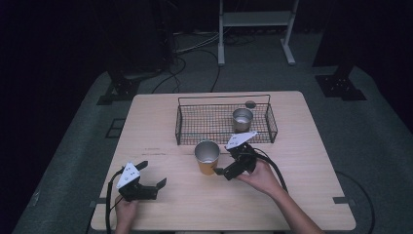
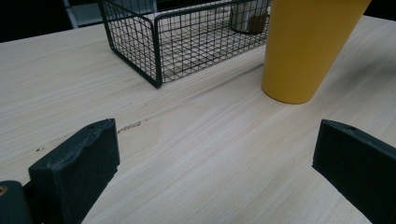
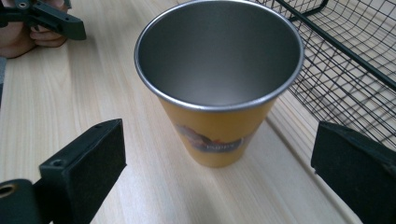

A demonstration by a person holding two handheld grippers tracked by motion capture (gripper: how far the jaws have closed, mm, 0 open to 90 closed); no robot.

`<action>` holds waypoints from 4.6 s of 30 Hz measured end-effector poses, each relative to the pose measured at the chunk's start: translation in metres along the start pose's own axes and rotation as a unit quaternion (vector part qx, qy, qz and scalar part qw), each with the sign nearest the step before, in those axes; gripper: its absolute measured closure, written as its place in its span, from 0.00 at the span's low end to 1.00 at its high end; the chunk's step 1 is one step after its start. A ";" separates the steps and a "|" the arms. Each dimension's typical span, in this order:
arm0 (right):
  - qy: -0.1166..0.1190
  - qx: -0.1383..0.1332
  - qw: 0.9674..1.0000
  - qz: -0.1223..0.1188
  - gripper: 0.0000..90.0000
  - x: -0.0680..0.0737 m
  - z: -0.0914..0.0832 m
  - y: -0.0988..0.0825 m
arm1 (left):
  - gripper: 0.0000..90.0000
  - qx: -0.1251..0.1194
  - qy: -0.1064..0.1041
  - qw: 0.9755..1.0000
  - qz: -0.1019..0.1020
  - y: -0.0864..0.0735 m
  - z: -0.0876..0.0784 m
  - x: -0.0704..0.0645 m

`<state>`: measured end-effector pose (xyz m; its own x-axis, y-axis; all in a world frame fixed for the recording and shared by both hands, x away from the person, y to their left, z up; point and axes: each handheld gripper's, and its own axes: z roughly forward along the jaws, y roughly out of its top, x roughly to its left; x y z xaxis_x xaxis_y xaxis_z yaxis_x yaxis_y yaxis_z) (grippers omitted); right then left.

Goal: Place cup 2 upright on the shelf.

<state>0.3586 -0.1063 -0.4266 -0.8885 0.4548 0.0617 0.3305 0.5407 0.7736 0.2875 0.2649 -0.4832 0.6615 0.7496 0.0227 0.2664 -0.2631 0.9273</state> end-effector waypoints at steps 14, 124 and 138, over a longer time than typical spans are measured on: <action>-0.010 -0.003 1.000 -0.007 0.01 0.004 0.015 0.008 | 0.00 -0.001 0.000 1.000 -0.001 0.000 0.000 0.000; 0.012 0.000 1.000 -0.005 0.15 -0.029 -0.030 0.098 | 0.00 -0.010 0.000 1.000 -0.007 -0.001 -0.001 0.001; 0.014 0.000 1.000 -0.004 0.15 -0.040 -0.027 0.118 | 0.00 -0.008 -0.002 1.000 -0.005 -0.001 -0.002 0.001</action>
<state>0.4246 -0.0799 -0.3202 -0.8998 0.4302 0.0729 0.3229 0.5443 0.7743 0.2867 0.2666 -0.4833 0.6611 0.7502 0.0127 0.2619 -0.2467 0.9330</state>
